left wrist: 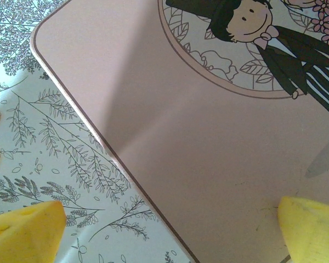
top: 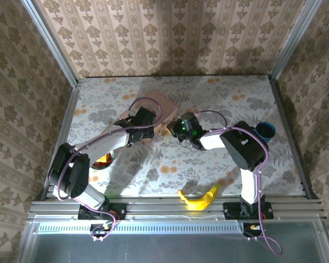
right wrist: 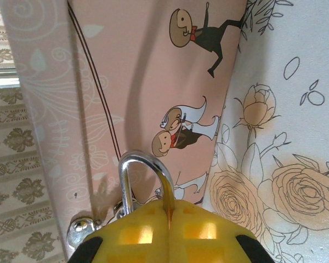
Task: Unlock a padlock with a key
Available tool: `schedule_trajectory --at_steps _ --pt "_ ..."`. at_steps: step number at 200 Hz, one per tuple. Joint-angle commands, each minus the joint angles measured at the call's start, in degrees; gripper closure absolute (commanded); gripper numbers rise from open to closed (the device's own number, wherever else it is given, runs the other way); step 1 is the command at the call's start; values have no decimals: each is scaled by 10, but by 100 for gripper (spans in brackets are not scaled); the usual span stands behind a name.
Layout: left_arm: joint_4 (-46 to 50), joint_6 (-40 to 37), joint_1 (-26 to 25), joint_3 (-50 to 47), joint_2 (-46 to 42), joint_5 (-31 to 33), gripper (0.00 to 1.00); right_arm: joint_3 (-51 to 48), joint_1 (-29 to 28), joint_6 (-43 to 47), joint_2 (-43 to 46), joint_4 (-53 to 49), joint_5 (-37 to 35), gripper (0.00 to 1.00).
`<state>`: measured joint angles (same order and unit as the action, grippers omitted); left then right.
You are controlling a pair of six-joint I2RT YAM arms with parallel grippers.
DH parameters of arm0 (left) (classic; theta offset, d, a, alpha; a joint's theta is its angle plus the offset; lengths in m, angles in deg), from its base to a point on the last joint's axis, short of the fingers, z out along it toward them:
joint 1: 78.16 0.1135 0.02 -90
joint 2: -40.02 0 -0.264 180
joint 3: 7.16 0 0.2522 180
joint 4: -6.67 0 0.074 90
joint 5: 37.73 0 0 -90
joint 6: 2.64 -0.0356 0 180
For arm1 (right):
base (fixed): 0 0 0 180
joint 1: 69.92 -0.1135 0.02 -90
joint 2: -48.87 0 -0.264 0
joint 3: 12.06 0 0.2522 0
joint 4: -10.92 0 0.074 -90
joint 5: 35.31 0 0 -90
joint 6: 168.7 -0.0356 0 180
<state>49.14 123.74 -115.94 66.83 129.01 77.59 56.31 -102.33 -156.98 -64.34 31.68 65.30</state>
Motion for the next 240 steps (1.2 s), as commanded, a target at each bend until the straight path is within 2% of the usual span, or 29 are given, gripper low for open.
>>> schedule_trajectory --at_steps 1,192,240 --pt "44 2 5 -14 -11 5 0 -9 4 -7 27 14 -19 100" --pt "40 21 12 -27 -5 1 0 -104 -1 7 108 23 -45 100" --pt "13 38 29 -54 -28 -24 0 -127 -2 55 175 -46 -56 100"
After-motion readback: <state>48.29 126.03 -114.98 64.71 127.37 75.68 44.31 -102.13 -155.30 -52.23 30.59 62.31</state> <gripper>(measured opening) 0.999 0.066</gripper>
